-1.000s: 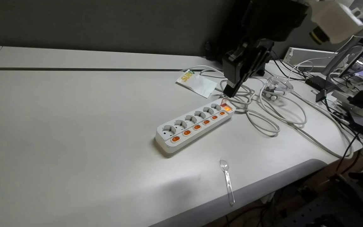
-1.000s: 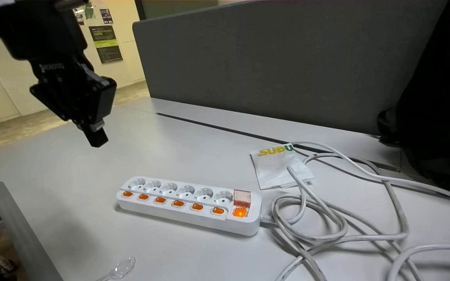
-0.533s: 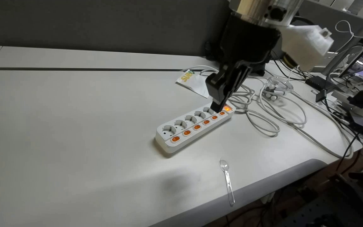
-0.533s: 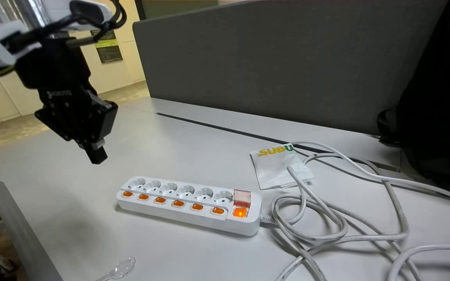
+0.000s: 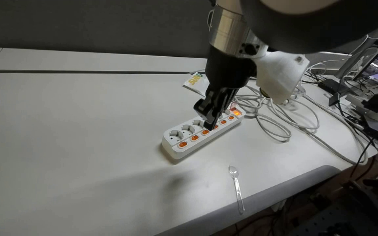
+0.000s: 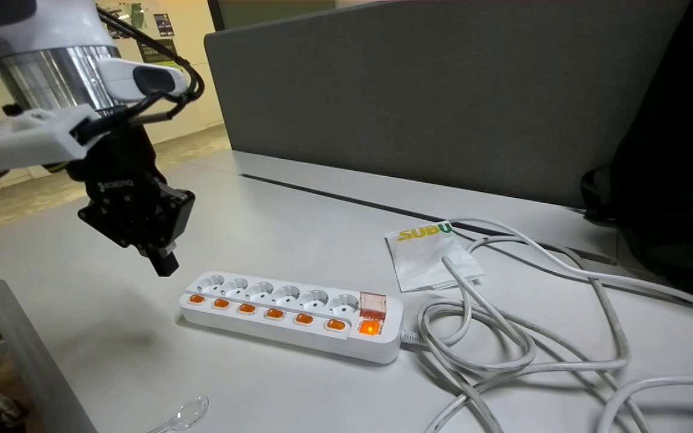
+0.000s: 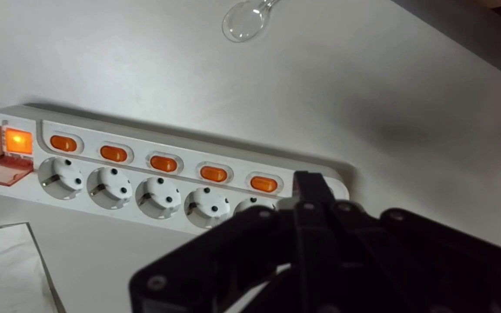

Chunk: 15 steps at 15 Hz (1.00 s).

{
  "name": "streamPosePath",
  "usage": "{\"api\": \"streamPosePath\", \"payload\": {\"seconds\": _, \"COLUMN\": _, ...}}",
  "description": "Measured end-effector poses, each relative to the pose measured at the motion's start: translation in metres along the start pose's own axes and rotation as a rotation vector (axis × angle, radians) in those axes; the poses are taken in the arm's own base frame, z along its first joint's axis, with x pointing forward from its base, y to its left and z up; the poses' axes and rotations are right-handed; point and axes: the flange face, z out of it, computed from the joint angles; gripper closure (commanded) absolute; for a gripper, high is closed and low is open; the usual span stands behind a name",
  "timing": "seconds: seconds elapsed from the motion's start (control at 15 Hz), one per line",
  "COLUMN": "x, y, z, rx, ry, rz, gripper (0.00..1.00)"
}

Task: Turn on the first switch from the left on the extension cord

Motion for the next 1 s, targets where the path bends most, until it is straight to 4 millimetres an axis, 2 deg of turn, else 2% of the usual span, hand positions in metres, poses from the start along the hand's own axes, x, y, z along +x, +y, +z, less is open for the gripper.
{"api": "streamPosePath", "payload": {"seconds": 0.73, "x": 0.03, "y": -0.017, "z": 0.048, "rx": 0.058, "ry": 0.033, "rz": 0.029, "gripper": 0.99}}
{"api": "streamPosePath", "payload": {"seconds": 1.0, "x": 0.032, "y": -0.017, "z": 0.051, "rx": 0.061, "ry": 0.029, "rz": 0.027, "gripper": 1.0}}
